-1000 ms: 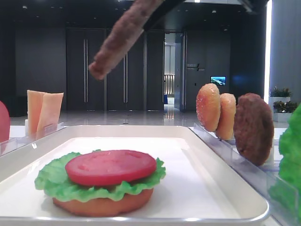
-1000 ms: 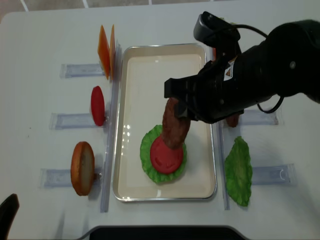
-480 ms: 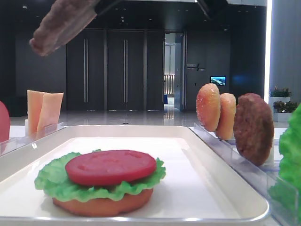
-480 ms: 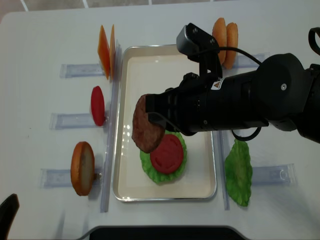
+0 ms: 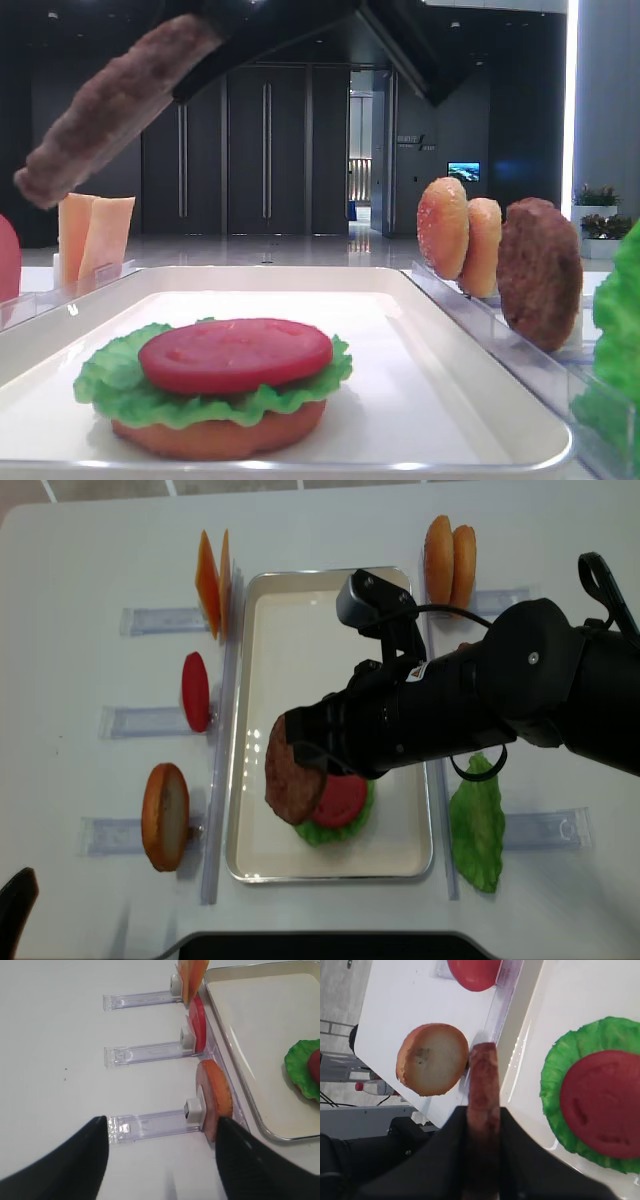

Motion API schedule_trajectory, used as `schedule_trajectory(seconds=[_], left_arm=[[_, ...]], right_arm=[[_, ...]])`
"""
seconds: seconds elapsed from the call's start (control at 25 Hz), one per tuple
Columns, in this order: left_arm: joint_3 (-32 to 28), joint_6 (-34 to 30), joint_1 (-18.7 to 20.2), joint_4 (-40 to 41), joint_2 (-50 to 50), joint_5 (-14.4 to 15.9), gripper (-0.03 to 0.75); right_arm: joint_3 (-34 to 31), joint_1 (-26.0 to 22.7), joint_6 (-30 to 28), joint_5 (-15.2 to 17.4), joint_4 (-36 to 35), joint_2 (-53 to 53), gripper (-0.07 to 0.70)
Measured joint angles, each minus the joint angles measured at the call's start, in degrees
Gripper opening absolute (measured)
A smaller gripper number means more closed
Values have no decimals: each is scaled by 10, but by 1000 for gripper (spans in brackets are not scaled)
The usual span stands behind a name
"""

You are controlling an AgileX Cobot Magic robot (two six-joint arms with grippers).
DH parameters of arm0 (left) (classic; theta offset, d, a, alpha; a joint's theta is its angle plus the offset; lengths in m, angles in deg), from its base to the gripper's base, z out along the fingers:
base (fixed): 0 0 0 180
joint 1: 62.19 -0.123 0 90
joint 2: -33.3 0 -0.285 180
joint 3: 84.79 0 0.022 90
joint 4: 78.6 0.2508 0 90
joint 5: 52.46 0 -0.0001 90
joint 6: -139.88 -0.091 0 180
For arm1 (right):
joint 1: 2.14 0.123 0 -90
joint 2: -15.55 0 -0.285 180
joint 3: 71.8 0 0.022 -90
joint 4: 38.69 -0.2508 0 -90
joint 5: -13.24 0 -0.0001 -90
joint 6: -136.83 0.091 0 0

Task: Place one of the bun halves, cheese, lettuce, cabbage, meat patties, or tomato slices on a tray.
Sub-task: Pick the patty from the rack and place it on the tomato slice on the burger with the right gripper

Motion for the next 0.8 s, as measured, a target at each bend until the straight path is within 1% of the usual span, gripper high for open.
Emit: schedule_trajectory(seconds=[0.16, 0.24, 0.32, 0.4, 0.52, 0.64, 0.8], left_arm=[[0, 0, 0, 0, 0, 0, 513], [0, 0, 0, 0, 0, 0, 513], [0, 0, 0, 0, 0, 0, 513], [0, 0, 0, 0, 0, 0, 513], [0, 0, 0, 0, 0, 0, 513], [0, 0, 0, 0, 0, 0, 513], [0, 0, 0, 0, 0, 0, 513]], right_arm=[[0, -21, -54, 19, -34, 11, 108], [0, -36, -91, 18, -64, 15, 108], [0, -53, -130, 37, -94, 22, 108], [0, -65, -156, 53, -119, 34, 108], [0, -69, -196, 72, -150, 60, 108], [0, -76, -223, 100, -163, 84, 108], [0, -100, -246, 149, -164, 101, 108]])
